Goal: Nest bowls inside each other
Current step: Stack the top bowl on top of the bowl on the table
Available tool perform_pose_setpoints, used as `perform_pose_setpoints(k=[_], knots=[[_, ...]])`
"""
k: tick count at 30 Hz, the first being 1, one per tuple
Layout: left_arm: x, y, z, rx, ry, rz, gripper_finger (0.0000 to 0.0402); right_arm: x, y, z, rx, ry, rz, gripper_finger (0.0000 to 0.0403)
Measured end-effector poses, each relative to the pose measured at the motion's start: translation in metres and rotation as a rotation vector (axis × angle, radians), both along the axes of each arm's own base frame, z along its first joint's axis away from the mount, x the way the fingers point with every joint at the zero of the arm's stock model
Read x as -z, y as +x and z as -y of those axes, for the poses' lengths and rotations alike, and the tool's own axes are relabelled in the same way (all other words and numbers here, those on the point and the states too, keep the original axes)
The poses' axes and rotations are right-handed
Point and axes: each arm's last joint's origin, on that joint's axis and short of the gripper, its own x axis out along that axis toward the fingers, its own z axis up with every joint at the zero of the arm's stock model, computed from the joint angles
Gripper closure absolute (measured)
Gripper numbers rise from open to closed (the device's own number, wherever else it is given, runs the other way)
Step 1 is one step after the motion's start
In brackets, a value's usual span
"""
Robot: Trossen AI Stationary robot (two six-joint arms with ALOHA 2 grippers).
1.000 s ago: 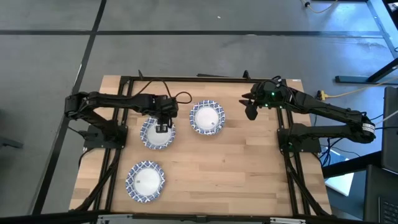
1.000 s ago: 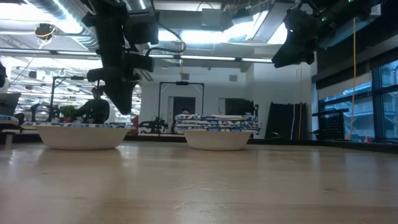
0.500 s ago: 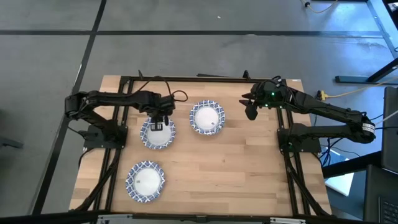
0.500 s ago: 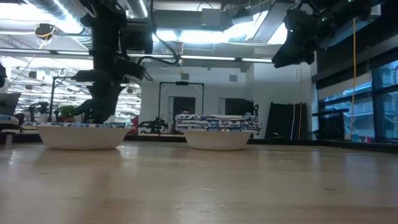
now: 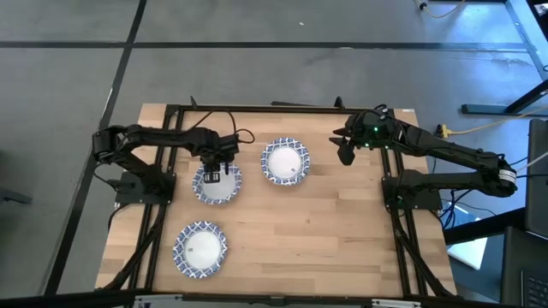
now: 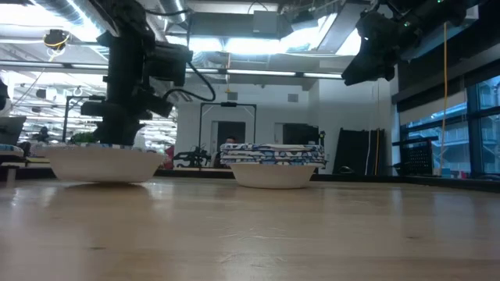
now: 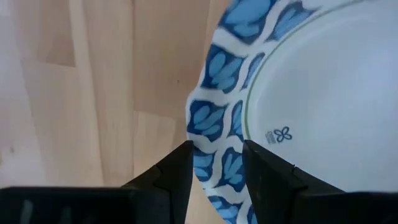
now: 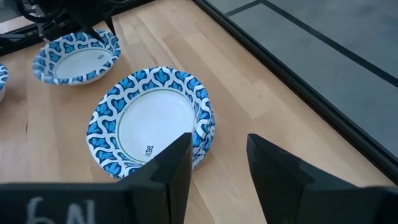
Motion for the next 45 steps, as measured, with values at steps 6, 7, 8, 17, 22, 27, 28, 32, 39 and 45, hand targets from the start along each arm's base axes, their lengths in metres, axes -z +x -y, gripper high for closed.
perform_pose_setpoints(k=[6,7,8,17,22,27,28,32,39,45], knots=[[0.005,-0.002,0.001,-0.005,-0.004,-0.003,0.0269,0.000,0.000,0.000,-0.001,-0.001,0.000,0.0249],[0.005,-0.002,0.001,-0.009,-0.003,-0.001,0.0269,0.000,0.000,0.000,-0.001,-0.002,-0.001,0.0249],[0.005,-0.002,0.001,-0.013,-0.003,0.002,0.0269,0.000,0.000,0.000,-0.001,-0.002,-0.001,0.0249],[0.004,-0.002,0.000,-0.014,0.028,-0.008,0.0269,0.000,0.000,0.000,-0.002,-0.002,-0.001,0.0249],[0.004,-0.002,0.000,0.004,0.036,-0.015,0.0269,0.000,0.000,0.000,-0.002,-0.002,-0.001,0.0249],[0.004,-0.001,-0.001,-0.037,0.044,0.002,0.0269,0.000,0.000,0.000,-0.002,-0.003,-0.001,0.0249],[0.004,-0.001,-0.001,-0.042,0.047,0.009,0.0269,0.000,0.000,0.000,-0.002,-0.003,-0.001,0.0249],[0.004,0.001,-0.001,-0.047,0.051,0.023,0.0269,0.000,0.000,0.000,-0.003,-0.005,-0.002,0.0249],[0.004,0.001,-0.004,-0.109,0.061,0.046,0.0269,0.000,0.000,0.000,-0.012,-0.018,-0.008,0.0249],[0.004,0.000,-0.011,-0.145,0.075,0.067,0.0269,0.000,0.000,0.000,-0.013,-0.020,-0.009,0.0249]])
